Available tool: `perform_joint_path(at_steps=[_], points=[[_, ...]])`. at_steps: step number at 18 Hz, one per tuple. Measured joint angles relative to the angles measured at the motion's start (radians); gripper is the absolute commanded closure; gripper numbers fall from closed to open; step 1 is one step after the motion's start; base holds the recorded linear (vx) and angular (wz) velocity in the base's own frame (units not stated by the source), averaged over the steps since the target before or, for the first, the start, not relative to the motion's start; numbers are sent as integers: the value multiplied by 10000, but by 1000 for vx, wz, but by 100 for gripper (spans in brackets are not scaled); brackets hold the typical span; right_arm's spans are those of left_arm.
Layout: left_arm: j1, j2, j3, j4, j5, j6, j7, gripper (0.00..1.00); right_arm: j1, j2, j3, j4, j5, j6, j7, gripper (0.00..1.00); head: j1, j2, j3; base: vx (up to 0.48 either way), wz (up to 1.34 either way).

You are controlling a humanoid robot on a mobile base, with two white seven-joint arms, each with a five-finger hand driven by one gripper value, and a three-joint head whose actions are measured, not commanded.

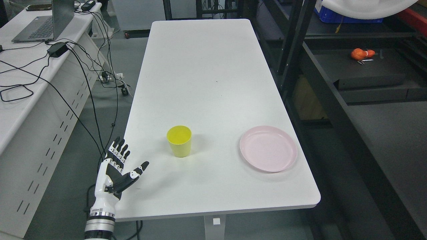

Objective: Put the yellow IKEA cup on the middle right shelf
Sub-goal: 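Reach the left hand toward the yellow cup on the table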

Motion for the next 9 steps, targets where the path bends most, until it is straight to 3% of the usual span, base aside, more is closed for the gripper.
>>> perform_joint_path(at_steps=[9], points=[[-642, 0, -114, 224, 184, -24, -56, 1, 1, 0, 0, 1, 0, 0, 0, 1, 0, 1, 0, 0, 0]])
